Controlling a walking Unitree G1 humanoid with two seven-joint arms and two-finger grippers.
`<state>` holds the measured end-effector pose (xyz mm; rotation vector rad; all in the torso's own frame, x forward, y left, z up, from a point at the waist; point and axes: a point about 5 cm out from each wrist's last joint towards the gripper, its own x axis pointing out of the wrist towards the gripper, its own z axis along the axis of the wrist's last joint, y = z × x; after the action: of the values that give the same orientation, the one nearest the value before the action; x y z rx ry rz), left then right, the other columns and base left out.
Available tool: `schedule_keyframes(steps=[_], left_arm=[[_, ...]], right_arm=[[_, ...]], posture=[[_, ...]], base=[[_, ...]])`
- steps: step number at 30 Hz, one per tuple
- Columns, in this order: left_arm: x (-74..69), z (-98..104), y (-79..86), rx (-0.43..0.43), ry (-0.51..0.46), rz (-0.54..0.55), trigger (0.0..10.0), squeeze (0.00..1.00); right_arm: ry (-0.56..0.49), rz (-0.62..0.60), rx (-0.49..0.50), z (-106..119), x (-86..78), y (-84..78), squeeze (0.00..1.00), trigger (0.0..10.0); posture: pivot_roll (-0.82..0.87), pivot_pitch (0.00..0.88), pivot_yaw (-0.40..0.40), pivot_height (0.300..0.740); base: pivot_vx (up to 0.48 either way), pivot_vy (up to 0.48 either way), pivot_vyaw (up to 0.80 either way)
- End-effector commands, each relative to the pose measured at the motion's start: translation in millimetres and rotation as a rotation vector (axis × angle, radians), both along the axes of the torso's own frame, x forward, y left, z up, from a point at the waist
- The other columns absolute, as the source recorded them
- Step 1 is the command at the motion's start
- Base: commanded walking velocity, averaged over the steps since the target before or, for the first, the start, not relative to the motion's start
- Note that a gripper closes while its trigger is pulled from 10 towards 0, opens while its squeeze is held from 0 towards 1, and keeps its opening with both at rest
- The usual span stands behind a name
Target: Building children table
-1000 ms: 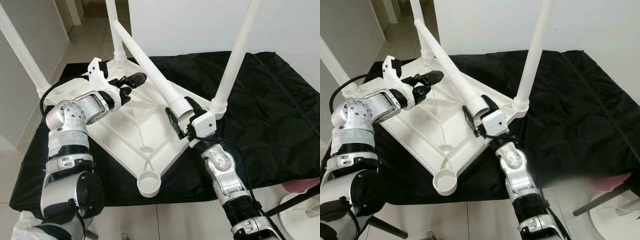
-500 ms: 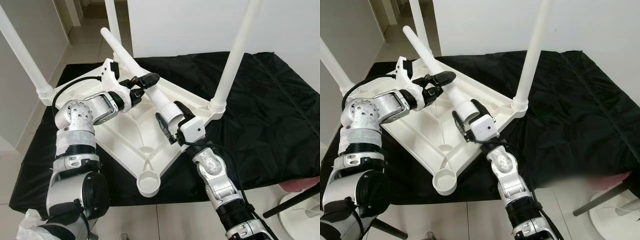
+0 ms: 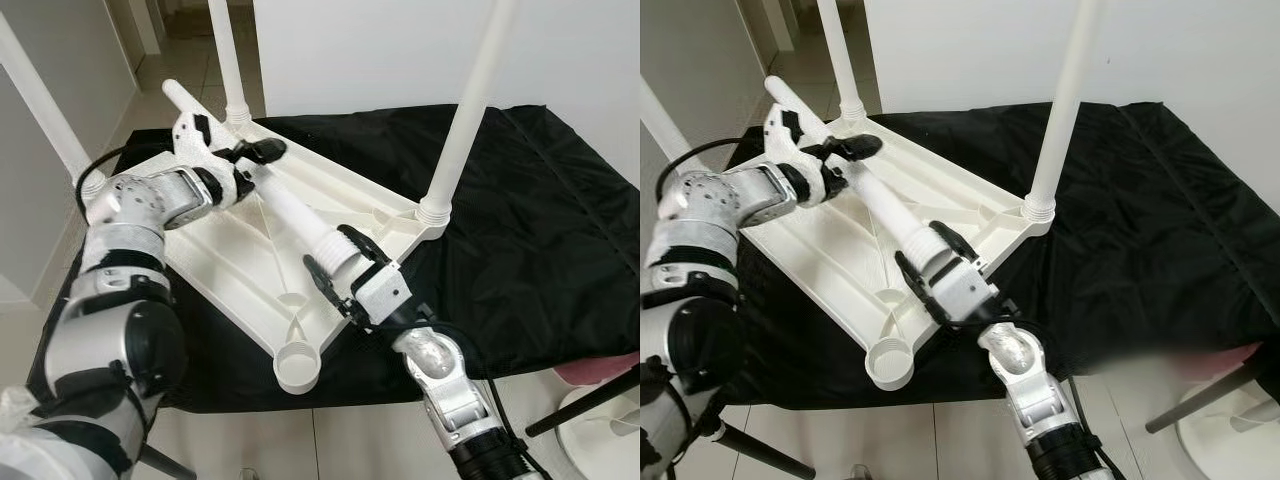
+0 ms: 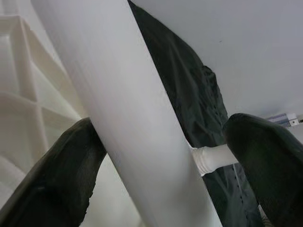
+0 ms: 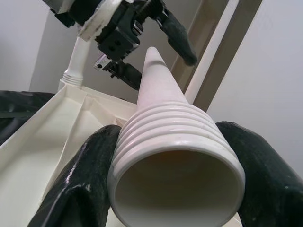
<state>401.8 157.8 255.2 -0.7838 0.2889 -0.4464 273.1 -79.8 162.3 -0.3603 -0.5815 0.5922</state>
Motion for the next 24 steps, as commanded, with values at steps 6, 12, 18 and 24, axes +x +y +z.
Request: schedule_keyframes(steps=[6,12,18,24], left_arm=[[0.1,8.5,-4.9,-0.075,-0.061,-0.096,0.0,0.00],[2.2,3.8,-11.2,-0.081,-0.042,-0.122,0.0,0.00],[4.4,8.0,-10.8,-0.095,-0.052,-0.124,0.0,0.00],[6.6,2.1,-4.2,-0.116,-0.025,-0.072,10.0,0.00]], right_arm=[[-0.043,0.004,-0.027,0.5,-5.2,-0.4,0.00,10.0],[-0.104,0.025,-0.080,3.8,-6.9,3.3,0.00,10.0],[-0.127,0.052,-0.129,-1.0,-10.8,0.9,1.00,10.0],[-0.096,-0.036,-0.044,-4.6,-12.8,-10.9,0.67,10.0]], posture=[[-0.03,0.000,0.078,0.740],[-0.03,0.000,0.083,0.740],[-0.04,0.000,0.087,0.740],[-0.05,0.000,0.081,0.740]], base=[[0.000,0.000,0.00],[0.000,0.000,0.00],[0.000,0.000,0.00],[0.000,0.000,0.00]])
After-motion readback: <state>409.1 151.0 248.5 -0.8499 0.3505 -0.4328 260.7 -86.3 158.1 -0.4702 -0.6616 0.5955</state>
